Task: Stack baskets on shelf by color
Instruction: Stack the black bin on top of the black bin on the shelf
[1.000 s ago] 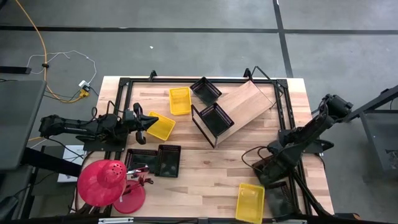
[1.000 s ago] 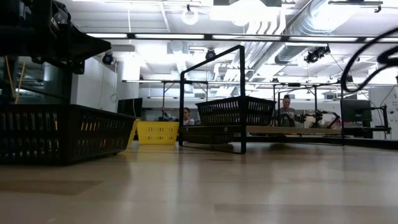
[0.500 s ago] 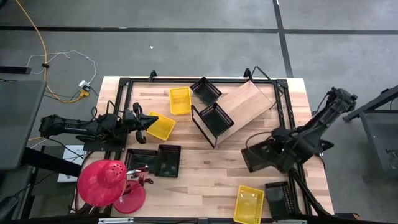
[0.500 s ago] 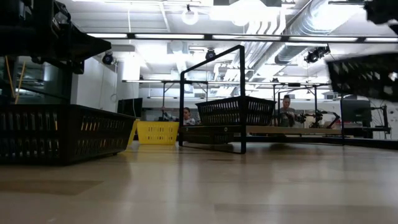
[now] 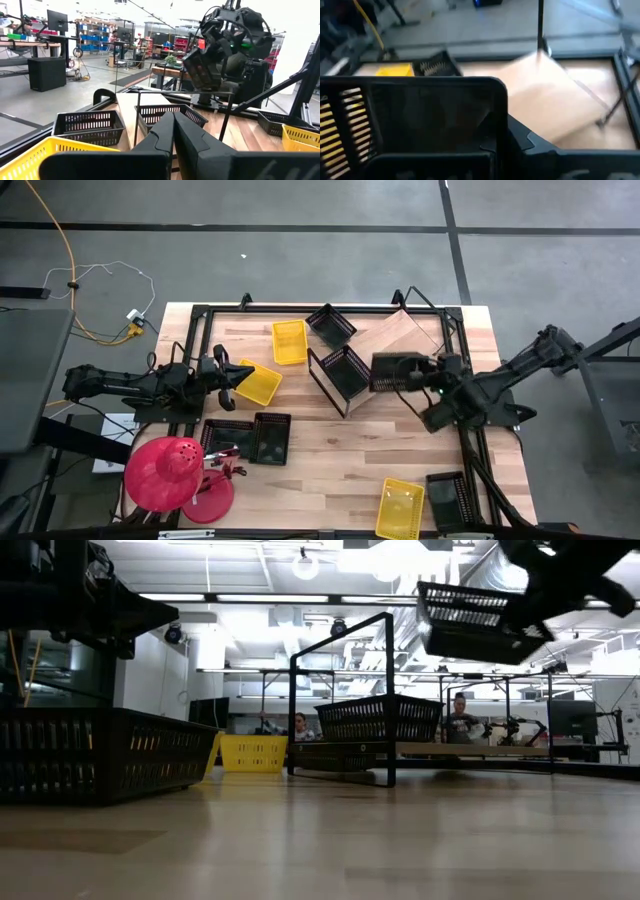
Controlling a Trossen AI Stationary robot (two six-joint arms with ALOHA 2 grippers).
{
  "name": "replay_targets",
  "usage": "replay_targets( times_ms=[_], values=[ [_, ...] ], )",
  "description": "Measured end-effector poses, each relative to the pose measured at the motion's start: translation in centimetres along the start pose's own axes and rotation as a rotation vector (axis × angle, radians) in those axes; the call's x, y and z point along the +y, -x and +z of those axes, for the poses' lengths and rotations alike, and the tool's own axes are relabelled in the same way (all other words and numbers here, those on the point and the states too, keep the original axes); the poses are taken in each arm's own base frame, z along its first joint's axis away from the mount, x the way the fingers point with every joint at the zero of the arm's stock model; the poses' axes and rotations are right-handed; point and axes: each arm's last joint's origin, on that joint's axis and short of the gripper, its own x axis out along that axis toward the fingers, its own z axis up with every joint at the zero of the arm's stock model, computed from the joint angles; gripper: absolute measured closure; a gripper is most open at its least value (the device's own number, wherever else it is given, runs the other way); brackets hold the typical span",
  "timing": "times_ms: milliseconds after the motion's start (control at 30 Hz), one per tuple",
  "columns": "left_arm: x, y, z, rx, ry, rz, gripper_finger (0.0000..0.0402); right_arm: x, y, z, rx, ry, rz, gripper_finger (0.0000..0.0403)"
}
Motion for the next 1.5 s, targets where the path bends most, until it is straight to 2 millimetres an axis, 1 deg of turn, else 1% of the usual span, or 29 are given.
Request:
replay_targets(
  times_ms=[200, 367, 500, 667, 767, 967, 1033, 1167, 1333, 1500],
  values=[
    [0.0, 0.0, 0.0, 0.000, 0.000, 0.000, 0.0401, 1.0, -1.3, 0.6, -0.140, -0.025, 0.018, 0.0403],
    [0.0, 0.0, 0.0, 0.000, 0.000, 0.000, 0.0401, 2.4, -1.9, 0.9, -0.209, -0.080, 0.054, 0.0403],
    [0.0, 0.0, 0.0, -0.001, 0.000, 0.000, 0.0401, 3.4, -2.6, 1.1, -0.221, -0.083, 0.052, 0.0403],
    [0.0, 0.0, 0.1, -0.014, 0.005, -0.002, 0.0401, 5.1, -4.3, 0.9, -0.296, -0.188, 0.029, 0.0403],
    [0.0, 0.0, 0.2, -0.022, 0.008, -0.002, 0.0401, 6.3, -5.5, 0.5, -0.312, -0.243, 0.020, 0.0403],
    [0.0, 0.0, 0.2, -0.022, 0.009, -0.007, 0.0401, 7.9, -7.1, -1.2, -0.264, -0.267, 0.020, 0.0403],
    [0.0, 0.0, 0.2, -0.022, 0.017, -0.010, 0.0401, 8.1, -7.3, -1.9, -0.233, -0.246, 0.021, 0.0403],
    [0.0, 0.0, 0.2, -0.021, 0.042, -0.010, 0.0401, 8.4, -7.5, -3.2, -0.191, -0.278, 0.032, 0.0403],
    [0.0, 0.0, 0.2, -0.021, 0.052, -0.007, 0.0401, 8.6, -8.2, -4.1, -0.099, -0.304, 0.019, 0.0403],
    [0.0, 0.0, 0.2, -0.022, 0.053, -0.003, 0.0401, 8.6, -8.9, -4.4, -0.051, -0.328, -0.004, 0.0403]
  ],
)
